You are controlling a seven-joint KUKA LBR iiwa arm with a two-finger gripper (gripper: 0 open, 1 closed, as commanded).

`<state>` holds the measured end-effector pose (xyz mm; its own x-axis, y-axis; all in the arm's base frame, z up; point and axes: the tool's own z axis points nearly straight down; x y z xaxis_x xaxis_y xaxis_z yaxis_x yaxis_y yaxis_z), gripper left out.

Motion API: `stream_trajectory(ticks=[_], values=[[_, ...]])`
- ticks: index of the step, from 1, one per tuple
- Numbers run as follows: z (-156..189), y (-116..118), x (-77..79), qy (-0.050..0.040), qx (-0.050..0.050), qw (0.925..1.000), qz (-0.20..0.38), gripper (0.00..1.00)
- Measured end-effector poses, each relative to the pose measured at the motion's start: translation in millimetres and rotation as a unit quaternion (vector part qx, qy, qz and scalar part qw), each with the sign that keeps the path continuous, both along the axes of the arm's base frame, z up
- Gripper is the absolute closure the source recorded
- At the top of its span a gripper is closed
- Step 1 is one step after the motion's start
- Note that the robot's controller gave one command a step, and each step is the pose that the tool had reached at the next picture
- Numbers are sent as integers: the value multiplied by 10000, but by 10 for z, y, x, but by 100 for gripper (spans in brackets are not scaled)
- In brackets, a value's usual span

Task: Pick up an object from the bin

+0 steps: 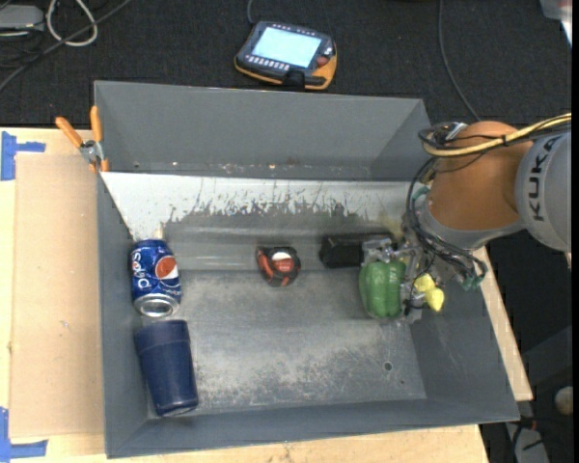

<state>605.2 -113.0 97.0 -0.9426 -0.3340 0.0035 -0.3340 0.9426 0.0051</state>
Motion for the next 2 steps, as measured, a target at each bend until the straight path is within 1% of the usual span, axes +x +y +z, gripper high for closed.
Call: stream_trajectory(ticks=[1,2], values=[[308,-3,18,-29,-6,10000,-4,100],[520,0,27,-44,-8,10000,-10,100]])
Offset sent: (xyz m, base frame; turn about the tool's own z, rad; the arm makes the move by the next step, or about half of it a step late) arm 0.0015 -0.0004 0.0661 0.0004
